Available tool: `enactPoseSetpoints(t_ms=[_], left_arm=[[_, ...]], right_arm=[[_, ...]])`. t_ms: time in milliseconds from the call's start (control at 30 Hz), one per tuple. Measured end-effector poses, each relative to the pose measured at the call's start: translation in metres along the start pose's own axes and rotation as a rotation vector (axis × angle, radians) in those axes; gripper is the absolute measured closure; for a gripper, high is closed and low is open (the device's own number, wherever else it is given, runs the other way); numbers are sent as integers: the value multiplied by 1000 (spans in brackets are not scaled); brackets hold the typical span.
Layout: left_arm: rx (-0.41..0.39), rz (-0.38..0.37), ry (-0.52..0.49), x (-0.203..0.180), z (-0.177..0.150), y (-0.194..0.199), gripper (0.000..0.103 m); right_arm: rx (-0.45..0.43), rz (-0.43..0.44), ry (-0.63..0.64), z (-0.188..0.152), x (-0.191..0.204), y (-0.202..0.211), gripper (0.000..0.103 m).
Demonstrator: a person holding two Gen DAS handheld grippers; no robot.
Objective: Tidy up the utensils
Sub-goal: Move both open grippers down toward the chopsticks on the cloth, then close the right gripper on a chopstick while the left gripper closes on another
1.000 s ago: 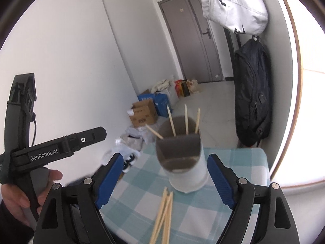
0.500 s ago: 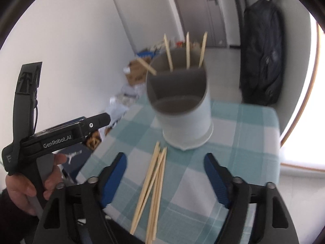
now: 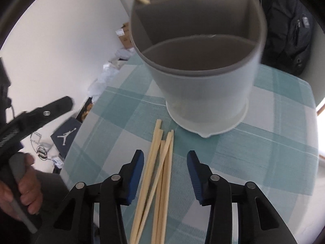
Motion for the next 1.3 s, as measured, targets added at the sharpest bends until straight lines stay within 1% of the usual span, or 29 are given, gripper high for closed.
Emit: enactPoseSetpoints(t_ms=[67, 133, 167, 200, 233, 300, 333, 367, 467, 567, 733, 867, 1033, 1167, 1300], left_arm=[[5, -11, 15, 2, -1, -1, 22], [12, -19, 25, 4, -1, -2, 22], [14, -18, 31, 5, -2, -1, 22], [17, -17, 38, 6, -2, -1, 22], [20, -19, 47, 7, -3, 0, 22], [24, -26, 64, 11, -2, -1, 22], [26, -27, 72, 14, -2, -1, 22], [29, -30, 84, 14, -3, -1, 22], [33, -36, 99, 18, -3, -2, 22], [39, -32, 89, 14, -5, -3, 22], [64, -25, 57, 12, -7, -9, 22], [107, -45, 26, -4, -14, -18, 22], [170, -73, -62, -30, -26, -27, 22], [207, -77, -125, -46, -33, -34, 22], [203, -98, -163, -60, -36, -37, 22]], right_arm=[[5, -17, 12, 4, 4, -8, 64], [0, -54, 20, 6, 6, -13, 64], [4, -69, 19, 8, 5, -17, 67], [19, -90, 9, 7, 4, -21, 72], [28, -99, 0, 7, 2, -25, 76], [14, -122, -5, 8, 0, -25, 84], [12, -130, -7, 8, -1, -25, 87], [11, -126, -16, 8, -2, -25, 91], [1, -116, -45, 12, -4, -22, 95], [-28, -83, -62, 13, 0, -11, 97], [-97, 16, -89, 17, 7, 17, 97], [-166, 91, -126, 23, 6, 46, 97], [-255, 185, -234, 26, -14, 84, 97], [-276, 234, -319, 21, -39, 102, 97], [-287, 295, -418, 17, -67, 118, 98]])
Point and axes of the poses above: each gripper's, at about its wrist camera, not at the fingertips, and y roughly against the way its jaws point, x to its left, z to its top, the point moved 9 cm from there along -y, roughly the way its jaws point, and after that the axes turned 15 degrees about -y, right-handed, at the moved point
